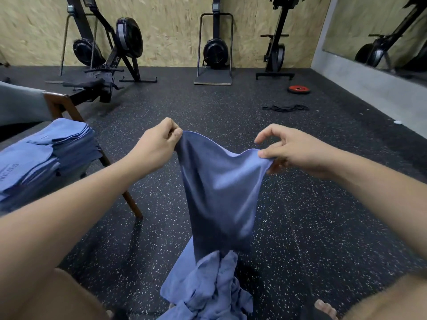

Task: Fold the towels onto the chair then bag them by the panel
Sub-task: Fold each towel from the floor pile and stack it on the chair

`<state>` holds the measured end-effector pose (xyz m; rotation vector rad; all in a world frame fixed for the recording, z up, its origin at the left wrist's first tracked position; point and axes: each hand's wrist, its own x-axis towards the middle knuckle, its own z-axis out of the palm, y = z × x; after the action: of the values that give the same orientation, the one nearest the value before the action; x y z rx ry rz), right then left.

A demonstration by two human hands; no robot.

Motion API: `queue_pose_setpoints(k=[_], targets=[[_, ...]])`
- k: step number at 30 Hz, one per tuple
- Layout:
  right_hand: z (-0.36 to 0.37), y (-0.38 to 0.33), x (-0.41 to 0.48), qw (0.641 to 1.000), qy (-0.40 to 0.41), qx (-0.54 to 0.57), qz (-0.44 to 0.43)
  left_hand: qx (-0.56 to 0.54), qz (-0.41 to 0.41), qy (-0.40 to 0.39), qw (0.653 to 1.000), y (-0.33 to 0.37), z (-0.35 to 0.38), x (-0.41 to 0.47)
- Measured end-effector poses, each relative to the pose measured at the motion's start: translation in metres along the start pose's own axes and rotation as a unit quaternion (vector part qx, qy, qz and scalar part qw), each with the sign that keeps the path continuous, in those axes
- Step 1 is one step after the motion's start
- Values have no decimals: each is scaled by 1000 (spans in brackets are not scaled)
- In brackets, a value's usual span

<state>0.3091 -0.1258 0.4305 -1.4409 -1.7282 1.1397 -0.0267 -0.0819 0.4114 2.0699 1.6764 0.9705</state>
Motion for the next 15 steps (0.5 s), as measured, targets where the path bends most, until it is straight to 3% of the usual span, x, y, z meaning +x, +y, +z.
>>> queue_pose_setpoints(k=[8,15], targets=[[22,-20,-9,996,-55,67,-26,-45,28,-40,998,30,7,-19],[34,-31,-19,992,-79,-30,-97,-89,70,-76,991,51,13,-34]])
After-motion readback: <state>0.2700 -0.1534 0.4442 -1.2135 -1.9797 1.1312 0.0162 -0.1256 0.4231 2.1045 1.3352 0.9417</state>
